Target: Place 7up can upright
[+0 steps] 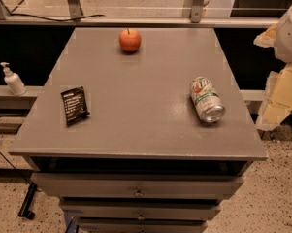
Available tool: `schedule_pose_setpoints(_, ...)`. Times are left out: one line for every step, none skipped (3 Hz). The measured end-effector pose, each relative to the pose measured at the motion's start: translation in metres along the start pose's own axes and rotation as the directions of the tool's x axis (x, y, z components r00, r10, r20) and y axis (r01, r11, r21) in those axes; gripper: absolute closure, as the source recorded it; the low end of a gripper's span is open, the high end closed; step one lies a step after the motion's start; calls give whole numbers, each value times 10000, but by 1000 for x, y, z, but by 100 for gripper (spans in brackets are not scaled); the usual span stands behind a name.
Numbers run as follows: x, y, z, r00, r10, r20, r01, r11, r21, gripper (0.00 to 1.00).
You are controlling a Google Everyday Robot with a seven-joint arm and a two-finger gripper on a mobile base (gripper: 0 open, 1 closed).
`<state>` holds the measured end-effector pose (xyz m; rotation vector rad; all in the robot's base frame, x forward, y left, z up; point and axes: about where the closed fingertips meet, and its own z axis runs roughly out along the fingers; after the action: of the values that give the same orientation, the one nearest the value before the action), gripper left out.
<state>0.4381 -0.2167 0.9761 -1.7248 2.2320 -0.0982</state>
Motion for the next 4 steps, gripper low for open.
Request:
schedule_pose_setpoints(0, 0, 0, 10000, 0, 1, 0, 10000, 2, 0)
schedule_pose_setpoints(0, -17, 13, 9983, 226, 534, -220, 9997, -127, 0)
schedule_pose_setpoints(-15, -41, 29, 9902, 916, 1059, -903, 9958, -167, 0)
schedule_pose_setpoints(-31, -66, 48, 9681, 2246, 1106, -2257, 9742, -29, 0)
